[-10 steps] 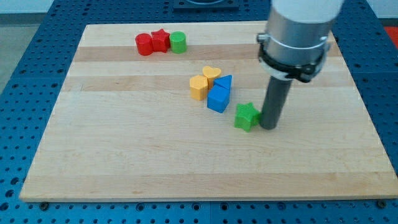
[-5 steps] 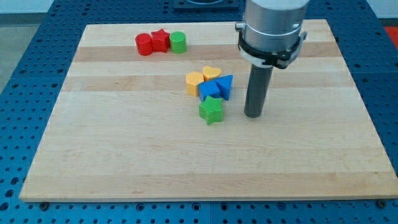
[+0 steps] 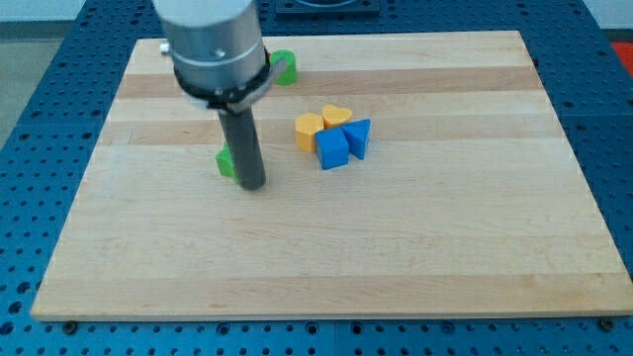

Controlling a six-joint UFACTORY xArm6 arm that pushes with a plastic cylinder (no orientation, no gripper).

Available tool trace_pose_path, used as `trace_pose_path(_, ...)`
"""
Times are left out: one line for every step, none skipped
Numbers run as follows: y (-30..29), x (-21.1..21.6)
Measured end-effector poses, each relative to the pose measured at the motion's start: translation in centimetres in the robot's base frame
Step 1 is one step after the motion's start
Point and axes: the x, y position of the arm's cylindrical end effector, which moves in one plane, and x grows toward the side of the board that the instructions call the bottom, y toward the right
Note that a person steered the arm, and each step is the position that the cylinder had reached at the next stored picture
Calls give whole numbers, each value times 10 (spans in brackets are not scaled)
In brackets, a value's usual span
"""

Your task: Push the green star into green circle

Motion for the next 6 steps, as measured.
trace_pose_path(-18, -11)
trace_pose_path(-42, 29)
trace_pose_path(-52, 2)
trace_pose_path(-51, -40)
trace_pose_path(-43, -74)
trace_pose_path(-59, -59)
